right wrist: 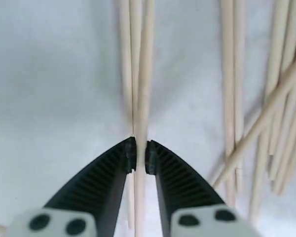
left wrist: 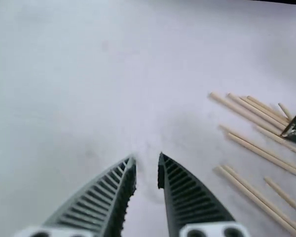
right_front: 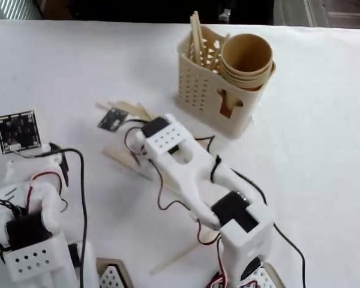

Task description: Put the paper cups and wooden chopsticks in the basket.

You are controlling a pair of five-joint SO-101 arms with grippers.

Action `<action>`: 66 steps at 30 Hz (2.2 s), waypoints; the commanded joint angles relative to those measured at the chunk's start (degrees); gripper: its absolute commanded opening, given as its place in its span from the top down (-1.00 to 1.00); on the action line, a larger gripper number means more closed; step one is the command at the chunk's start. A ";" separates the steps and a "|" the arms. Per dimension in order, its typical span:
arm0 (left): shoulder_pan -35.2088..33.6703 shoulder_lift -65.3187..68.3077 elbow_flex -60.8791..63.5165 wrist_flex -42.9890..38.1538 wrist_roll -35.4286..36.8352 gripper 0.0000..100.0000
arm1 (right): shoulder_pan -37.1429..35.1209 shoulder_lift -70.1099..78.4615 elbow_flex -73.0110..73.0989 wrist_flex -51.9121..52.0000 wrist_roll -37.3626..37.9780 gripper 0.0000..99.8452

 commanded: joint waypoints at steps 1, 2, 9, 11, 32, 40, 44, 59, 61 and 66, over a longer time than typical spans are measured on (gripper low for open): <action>-0.48 -0.84 -0.26 -1.23 0.26 0.82 | -2.07 0.31 -0.70 -0.22 -1.58 0.95; -0.48 -0.84 -0.26 -1.23 0.26 0.82 | -2.51 0.75 -0.70 -0.31 -1.58 0.91; -0.48 -0.84 -0.26 -1.23 0.26 0.82 | -3.30 5.67 -0.79 -0.48 -4.22 0.70; -0.48 -0.84 -0.26 -1.23 0.26 0.82 | -3.38 7.08 -1.67 -0.48 -4.66 0.70; -1.71 -0.84 -0.26 -1.23 0.26 0.82 | -0.04 -7.16 -7.30 10.86 -4.92 0.96; -1.71 -0.84 -0.18 -1.23 0.26 0.82 | 6.20 -20.26 -7.56 11.65 -8.62 0.96; -1.71 -0.84 -0.18 -1.23 0.26 0.82 | 6.99 -26.51 -9.23 11.21 -9.32 0.96; -1.71 -0.84 -0.18 -1.23 0.26 0.82 | 13.85 -32.75 -26.02 -6.64 -14.15 0.96; -1.71 -0.84 -0.18 -1.23 0.26 0.82 | 15.52 -32.66 -25.76 -11.56 -15.65 0.96; -1.71 -0.84 -0.18 -1.23 0.26 0.82 | 18.59 -30.37 -25.93 -24.57 -17.41 0.96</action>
